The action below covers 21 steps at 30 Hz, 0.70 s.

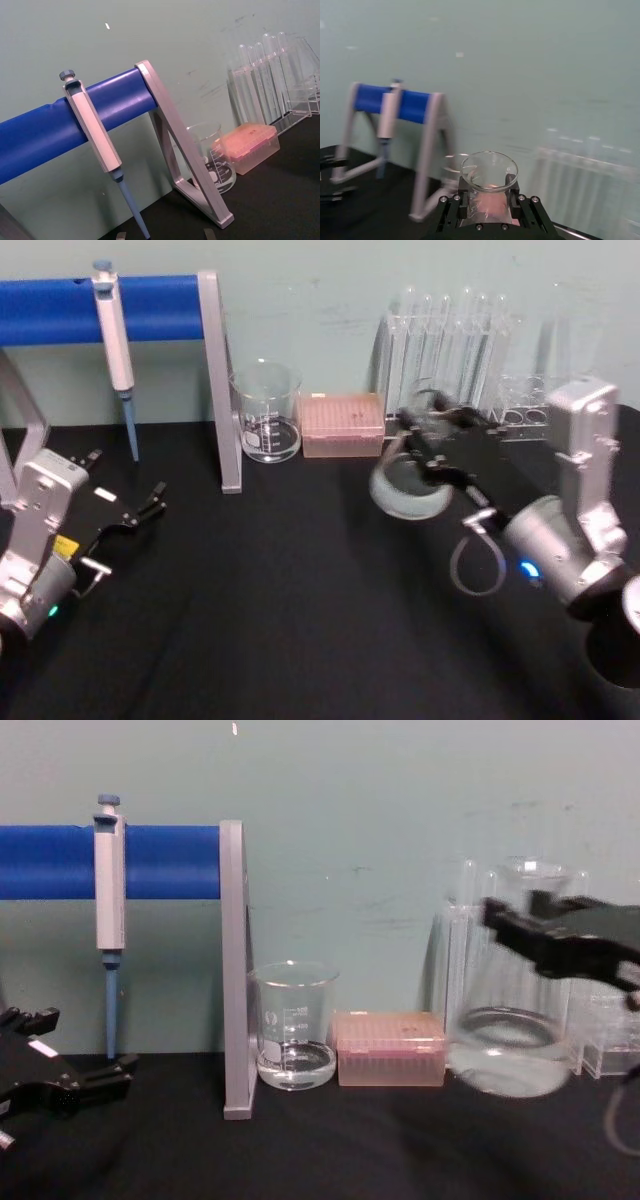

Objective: Grasp the erlenmeyer flask with one hand, shake it three times, then place it back.

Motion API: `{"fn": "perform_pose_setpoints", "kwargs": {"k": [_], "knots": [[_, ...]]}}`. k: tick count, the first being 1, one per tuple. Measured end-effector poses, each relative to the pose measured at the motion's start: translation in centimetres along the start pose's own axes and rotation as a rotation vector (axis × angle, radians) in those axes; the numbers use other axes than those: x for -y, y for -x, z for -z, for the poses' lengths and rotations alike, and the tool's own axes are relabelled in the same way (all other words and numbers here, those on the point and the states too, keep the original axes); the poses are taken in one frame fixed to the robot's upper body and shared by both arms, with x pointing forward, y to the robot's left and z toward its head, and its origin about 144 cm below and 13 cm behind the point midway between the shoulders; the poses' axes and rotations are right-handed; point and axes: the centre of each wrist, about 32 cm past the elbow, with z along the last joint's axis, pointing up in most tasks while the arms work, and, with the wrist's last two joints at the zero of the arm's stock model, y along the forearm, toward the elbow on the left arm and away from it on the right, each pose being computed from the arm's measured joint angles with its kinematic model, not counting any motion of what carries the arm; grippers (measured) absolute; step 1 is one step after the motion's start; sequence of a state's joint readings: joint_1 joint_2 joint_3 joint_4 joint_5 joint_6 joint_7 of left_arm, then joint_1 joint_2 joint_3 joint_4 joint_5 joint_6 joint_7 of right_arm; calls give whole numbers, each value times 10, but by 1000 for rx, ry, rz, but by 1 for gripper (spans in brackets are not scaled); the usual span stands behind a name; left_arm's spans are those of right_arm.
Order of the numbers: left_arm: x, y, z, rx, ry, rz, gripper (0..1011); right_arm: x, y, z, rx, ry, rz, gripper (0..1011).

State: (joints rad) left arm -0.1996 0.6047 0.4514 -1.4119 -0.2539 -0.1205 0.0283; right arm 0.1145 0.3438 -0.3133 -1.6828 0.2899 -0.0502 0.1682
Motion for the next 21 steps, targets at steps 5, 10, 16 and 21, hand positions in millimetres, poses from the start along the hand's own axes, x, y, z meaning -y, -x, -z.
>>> {"fn": "perform_pose_setpoints", "kwargs": {"k": [5,10,16,21], "knots": [[0,0,0,0,0,0,1001,14,-7,-2,10,10,105,457],[0,0,0,0,0,0,1001,26,-12,-4,23,26,190,457],[0,0,0,0,0,0,1001,28,-13,-4,26,35,211,457],[0,0,0,0,0,0,1001,21,-13,-4,21,44,168,457]]}}
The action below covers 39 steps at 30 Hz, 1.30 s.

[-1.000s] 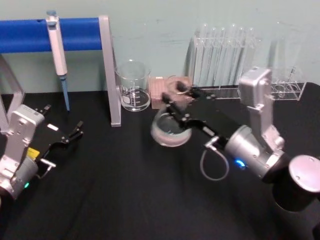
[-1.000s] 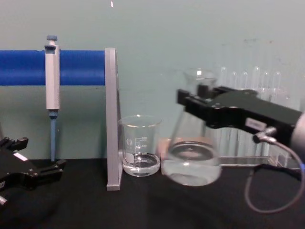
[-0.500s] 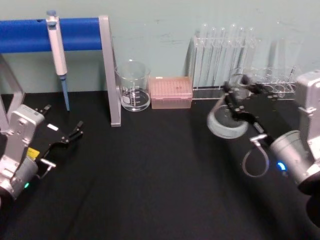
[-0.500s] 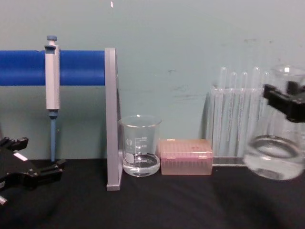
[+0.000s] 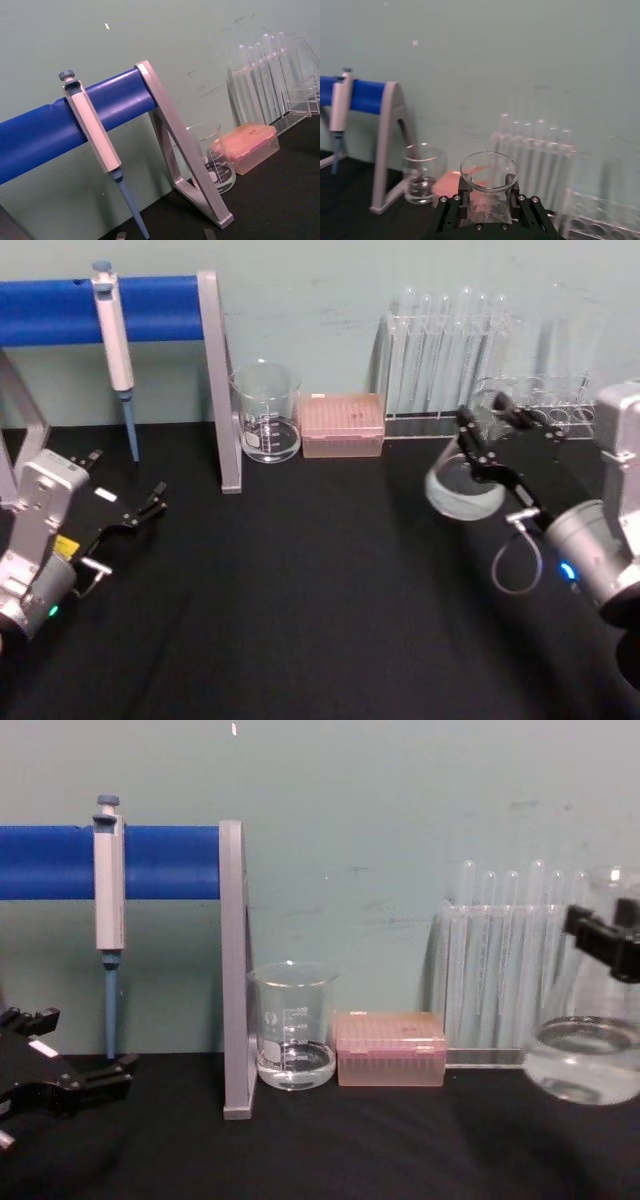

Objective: Grasp the erlenmeyer flask with one hand, shake it three times, then place it back.

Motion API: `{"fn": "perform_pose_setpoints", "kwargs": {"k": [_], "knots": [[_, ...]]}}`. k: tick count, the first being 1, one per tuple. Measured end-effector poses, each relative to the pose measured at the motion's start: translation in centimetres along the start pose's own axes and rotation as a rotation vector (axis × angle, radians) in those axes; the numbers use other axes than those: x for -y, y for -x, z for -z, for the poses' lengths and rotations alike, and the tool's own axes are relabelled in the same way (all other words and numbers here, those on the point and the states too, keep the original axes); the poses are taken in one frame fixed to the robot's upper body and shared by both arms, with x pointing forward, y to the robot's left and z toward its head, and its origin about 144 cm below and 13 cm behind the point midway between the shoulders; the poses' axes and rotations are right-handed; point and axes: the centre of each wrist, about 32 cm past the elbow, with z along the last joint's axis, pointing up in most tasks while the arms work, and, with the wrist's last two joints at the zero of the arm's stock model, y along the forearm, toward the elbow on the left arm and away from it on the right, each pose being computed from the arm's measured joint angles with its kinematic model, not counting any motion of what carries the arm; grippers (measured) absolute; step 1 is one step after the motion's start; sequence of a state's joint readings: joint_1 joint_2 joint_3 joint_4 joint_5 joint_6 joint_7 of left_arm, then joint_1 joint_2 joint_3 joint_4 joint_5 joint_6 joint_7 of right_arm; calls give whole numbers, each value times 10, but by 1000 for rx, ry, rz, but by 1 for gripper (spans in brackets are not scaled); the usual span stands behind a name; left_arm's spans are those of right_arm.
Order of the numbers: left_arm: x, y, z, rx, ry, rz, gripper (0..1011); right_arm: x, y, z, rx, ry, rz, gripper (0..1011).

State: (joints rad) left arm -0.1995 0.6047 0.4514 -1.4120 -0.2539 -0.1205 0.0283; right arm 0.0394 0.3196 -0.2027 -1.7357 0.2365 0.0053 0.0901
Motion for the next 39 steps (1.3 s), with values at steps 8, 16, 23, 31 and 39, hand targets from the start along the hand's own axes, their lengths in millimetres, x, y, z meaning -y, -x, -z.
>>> {"fn": "perform_pose_setpoints", "kwargs": {"k": [8,16,23,31,39], "knots": [[0,0,0,0,0,0,1001,-25,12,2,-25,29,-173,457],[0,0,0,0,0,0,1001,-45,32,4,-49,32,-353,457],[0,0,0,0,0,0,1001,-55,41,6,-66,39,-471,457],[0,0,0,0,0,0,1001,-57,40,9,-71,43,-519,457],[0,0,0,0,0,0,1001,-60,37,10,-68,45,-562,457]]}}
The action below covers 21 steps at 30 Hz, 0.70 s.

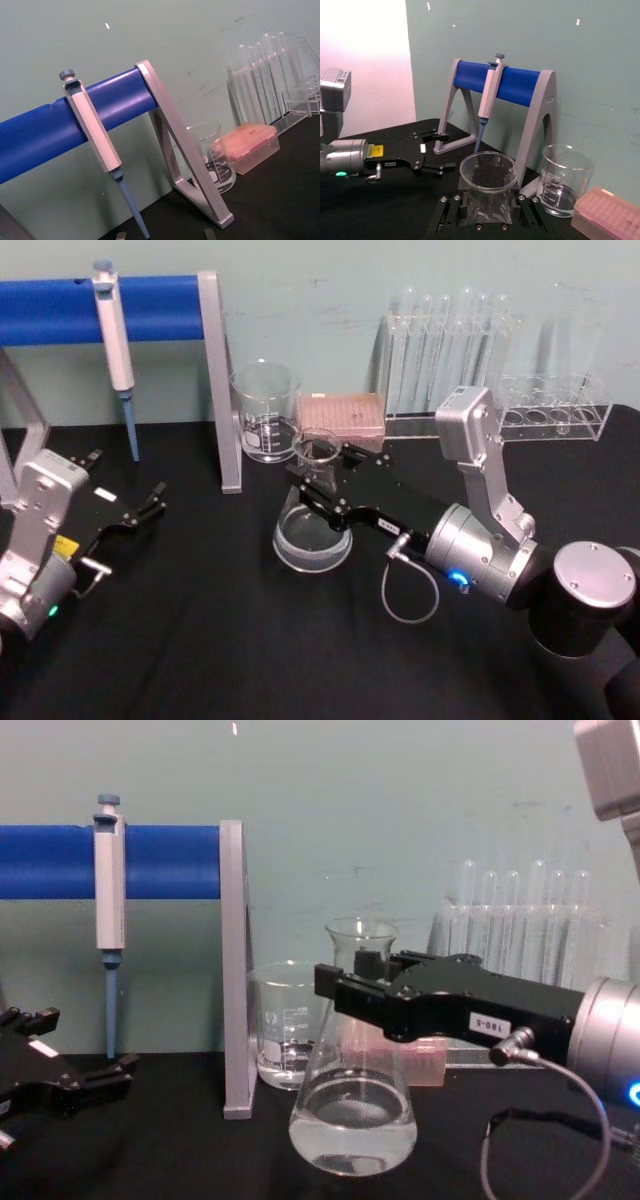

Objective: Grasp the erlenmeyer flask with one hand, shake it three times, then place it back.

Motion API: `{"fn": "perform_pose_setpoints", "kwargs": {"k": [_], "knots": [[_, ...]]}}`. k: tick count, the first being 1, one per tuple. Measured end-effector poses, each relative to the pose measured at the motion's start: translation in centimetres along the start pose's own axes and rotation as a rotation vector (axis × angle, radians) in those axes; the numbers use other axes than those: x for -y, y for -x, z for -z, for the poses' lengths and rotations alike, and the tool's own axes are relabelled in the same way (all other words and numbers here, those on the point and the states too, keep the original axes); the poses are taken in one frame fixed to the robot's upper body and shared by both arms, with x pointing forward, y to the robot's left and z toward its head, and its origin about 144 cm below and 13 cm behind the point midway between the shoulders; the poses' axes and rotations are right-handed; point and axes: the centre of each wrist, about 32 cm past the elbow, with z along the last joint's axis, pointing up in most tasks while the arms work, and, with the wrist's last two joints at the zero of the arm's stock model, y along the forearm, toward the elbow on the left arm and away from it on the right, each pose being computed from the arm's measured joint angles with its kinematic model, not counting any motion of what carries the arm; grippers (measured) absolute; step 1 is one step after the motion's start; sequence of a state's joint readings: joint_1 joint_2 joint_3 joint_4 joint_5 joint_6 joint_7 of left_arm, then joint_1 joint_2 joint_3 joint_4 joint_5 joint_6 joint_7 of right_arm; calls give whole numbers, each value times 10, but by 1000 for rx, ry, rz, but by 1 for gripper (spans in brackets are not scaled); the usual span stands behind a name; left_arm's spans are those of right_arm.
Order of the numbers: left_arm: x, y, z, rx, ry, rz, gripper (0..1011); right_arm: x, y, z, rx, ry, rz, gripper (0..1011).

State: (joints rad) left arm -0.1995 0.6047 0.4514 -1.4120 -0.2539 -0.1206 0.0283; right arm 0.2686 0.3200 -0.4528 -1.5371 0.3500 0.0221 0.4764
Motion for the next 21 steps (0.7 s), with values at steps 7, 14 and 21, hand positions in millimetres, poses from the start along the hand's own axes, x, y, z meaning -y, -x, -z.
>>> {"fn": "perform_pose_setpoints", "kwargs": {"k": [7,14,21], "knots": [[0,0,0,0,0,0,1001,0,-5,4,4,2,-54,457],[0,0,0,0,0,0,1001,2,-9,10,8,24,-89,457],[0,0,0,0,0,0,1001,4,-14,18,23,46,-126,457]]}}
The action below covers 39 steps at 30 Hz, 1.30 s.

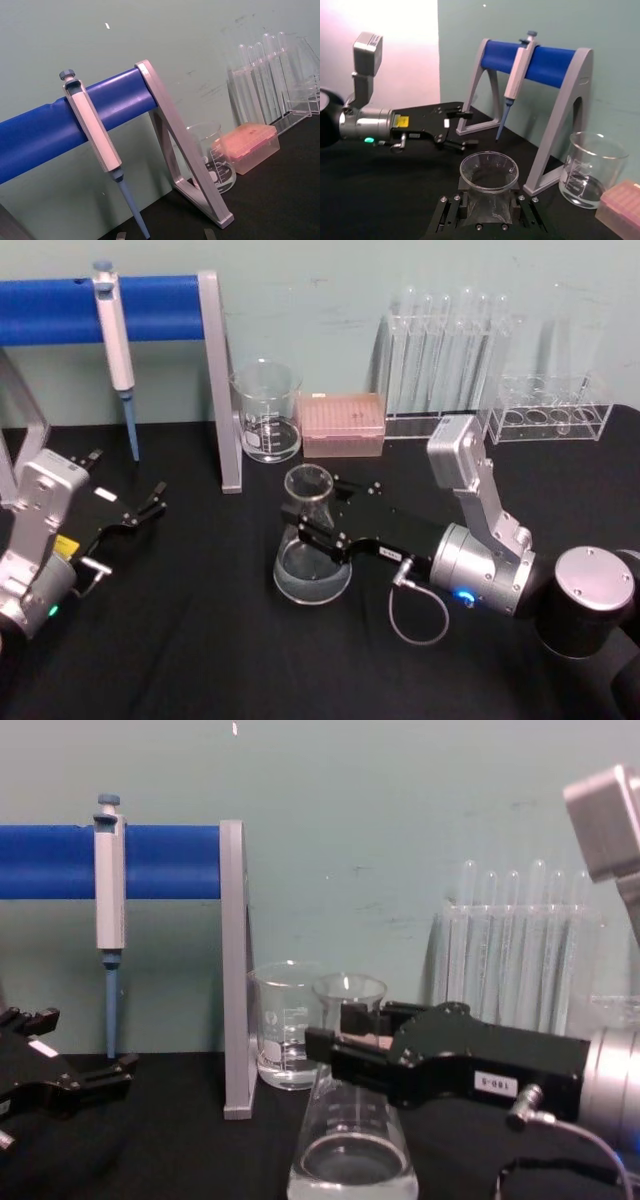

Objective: Grasp the erlenmeyer flask with one hand, shake it three times, then place it back.

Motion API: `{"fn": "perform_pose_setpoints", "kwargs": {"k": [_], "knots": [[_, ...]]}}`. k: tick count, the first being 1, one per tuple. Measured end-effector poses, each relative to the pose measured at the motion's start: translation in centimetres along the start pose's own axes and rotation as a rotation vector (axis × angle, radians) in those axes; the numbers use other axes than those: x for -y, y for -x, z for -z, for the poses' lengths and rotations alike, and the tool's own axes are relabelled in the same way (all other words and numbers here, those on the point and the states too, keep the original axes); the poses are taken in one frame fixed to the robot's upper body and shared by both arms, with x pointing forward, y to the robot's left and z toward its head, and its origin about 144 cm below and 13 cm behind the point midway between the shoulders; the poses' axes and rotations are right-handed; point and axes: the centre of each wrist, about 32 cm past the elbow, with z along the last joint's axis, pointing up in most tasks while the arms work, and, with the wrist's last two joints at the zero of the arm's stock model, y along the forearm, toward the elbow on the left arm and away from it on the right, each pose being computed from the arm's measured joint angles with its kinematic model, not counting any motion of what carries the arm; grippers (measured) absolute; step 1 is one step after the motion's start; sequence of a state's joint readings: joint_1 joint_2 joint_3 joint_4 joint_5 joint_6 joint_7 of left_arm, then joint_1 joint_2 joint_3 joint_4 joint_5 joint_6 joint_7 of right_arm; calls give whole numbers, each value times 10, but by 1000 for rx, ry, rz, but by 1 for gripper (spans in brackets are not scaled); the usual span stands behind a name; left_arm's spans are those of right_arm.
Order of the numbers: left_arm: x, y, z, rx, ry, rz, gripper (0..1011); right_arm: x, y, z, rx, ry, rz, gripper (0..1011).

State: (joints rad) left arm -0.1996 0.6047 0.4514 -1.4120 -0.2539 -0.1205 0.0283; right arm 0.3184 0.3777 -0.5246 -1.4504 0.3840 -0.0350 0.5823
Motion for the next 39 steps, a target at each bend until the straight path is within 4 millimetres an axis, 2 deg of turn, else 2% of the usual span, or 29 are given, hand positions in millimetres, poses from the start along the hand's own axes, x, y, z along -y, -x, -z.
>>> {"fn": "perform_pose_setpoints", "kwargs": {"k": [16,39], "knots": [[0,0,0,0,0,0,1001,1,-7,17,-6,26,-57,457],[0,0,0,0,0,0,1001,-3,-11,29,-33,24,-92,457]]}}
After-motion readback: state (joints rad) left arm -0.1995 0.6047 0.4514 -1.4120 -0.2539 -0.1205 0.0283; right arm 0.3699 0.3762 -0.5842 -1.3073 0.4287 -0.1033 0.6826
